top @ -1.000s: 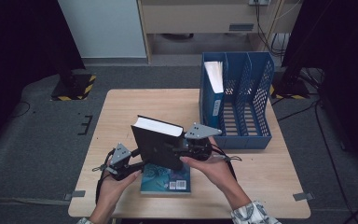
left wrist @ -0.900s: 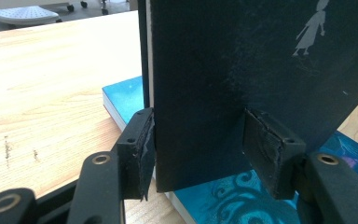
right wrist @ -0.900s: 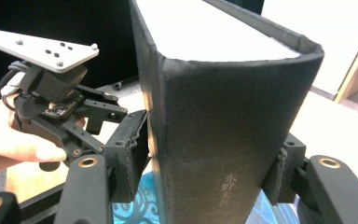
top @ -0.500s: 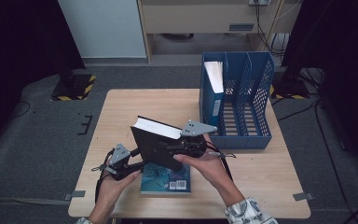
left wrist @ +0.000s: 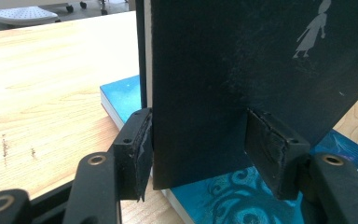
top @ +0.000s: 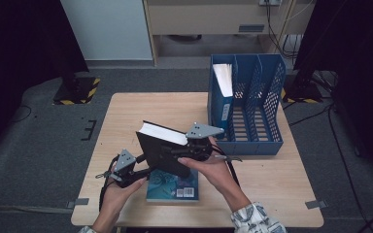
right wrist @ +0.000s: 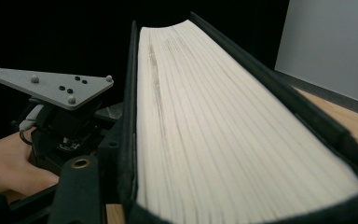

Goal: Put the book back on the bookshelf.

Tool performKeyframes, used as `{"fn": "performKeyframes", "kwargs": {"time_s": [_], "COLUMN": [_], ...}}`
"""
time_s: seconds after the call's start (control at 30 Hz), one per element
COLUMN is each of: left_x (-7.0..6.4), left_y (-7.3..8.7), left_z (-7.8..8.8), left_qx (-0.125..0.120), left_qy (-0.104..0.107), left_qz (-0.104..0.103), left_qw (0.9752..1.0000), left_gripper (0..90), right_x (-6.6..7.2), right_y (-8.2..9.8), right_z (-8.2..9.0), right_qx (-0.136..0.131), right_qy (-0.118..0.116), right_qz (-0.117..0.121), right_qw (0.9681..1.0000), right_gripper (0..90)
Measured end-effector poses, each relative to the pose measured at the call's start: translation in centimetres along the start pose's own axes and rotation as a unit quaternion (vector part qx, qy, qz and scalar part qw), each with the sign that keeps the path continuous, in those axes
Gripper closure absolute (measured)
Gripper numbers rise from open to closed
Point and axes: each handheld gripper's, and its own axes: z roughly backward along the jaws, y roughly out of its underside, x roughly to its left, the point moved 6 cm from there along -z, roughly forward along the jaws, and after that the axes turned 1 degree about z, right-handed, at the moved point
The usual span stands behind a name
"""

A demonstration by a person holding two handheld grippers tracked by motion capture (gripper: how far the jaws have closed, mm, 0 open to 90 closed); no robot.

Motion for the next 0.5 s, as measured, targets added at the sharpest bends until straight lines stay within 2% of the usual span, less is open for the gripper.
{"fn": "performKeyframes", "kwargs": {"time_s": [0.3,0.5], "left_x": [-0.05,0.02], "left_y": [0.0,-0.01], "left_z": [-0.06,-0.04], "left_qx": [0.001,0.0], "left_qy": [0.002,0.005], "left_qz": [0.002,0.006], "left_qw": [1.0,1.0], "left_gripper": [40.9,37.4], "right_x": [-0.08,0.02], "right_y": [0.01,-0.02], "right_z": [-0.52,-0.64], "right_qx": [0.002,0.004], "right_qy": [-0.012,-0.02], "right_qz": [-0.008,-0.003], "right_qw": [0.9999,0.9998], "right_gripper": [37.5,42.2]}}
